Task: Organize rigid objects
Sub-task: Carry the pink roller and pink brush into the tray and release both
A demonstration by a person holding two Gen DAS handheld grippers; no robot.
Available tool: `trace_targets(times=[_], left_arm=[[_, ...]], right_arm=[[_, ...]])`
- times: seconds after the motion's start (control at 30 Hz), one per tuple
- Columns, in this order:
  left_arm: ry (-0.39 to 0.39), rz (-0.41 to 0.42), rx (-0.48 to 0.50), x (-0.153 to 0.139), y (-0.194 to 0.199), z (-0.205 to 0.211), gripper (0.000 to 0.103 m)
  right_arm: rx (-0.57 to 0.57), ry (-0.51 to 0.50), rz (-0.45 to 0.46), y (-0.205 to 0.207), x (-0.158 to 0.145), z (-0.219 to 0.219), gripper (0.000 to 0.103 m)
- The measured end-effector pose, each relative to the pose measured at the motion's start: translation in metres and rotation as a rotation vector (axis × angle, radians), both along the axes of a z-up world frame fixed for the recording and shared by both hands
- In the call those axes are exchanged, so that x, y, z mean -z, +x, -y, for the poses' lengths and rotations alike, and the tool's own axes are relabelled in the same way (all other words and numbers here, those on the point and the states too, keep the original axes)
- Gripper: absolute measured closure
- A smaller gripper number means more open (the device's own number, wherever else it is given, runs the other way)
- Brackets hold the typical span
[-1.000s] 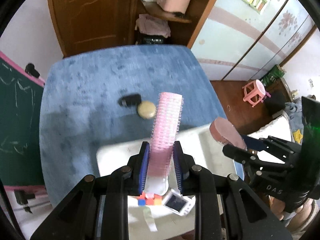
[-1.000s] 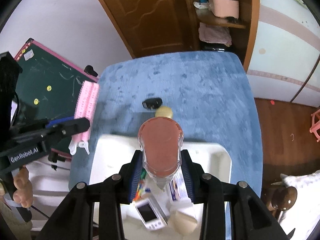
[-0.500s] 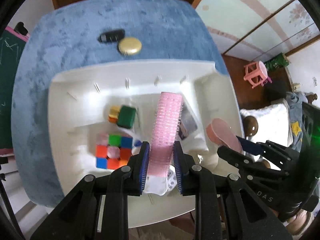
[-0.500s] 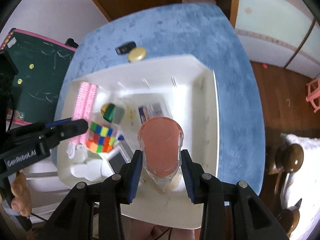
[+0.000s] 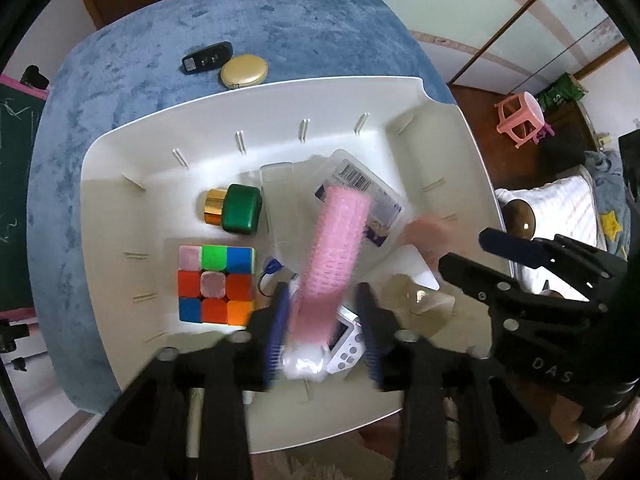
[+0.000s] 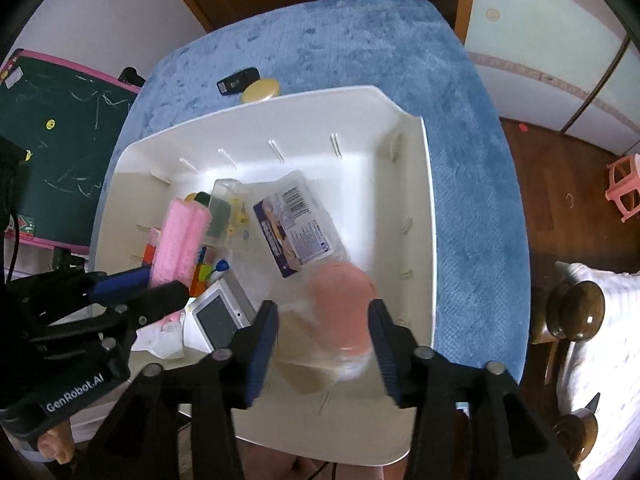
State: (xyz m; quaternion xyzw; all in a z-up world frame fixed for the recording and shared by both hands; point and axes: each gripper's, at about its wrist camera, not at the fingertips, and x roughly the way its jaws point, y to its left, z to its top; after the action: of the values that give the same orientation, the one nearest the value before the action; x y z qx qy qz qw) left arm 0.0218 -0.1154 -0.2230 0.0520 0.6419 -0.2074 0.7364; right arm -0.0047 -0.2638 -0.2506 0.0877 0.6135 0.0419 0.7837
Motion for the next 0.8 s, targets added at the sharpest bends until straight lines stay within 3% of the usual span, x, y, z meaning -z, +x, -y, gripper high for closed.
trace_targets(times=[0.07, 0.3, 0.8], left_arm=[[-0.006, 0.011, -0.015, -0.004, 0.0, -0.003, 0.042], [-0.019, 0.032, -0.053, -0.021, 0.006, -0.014, 0.041], [-0.031, 0.156, -0.165, -0.074, 0.037, -0.049, 0.041]], right_arm=[[-0.003, -0.006, 0.01, 0.0, -0.003, 0.001, 0.052], [-0.002, 0.002, 0.028, 0.0, -0.012, 0.002, 0.052], [-0.025, 0.015, 0.063, 0.011, -0.036, -0.01, 0.052]])
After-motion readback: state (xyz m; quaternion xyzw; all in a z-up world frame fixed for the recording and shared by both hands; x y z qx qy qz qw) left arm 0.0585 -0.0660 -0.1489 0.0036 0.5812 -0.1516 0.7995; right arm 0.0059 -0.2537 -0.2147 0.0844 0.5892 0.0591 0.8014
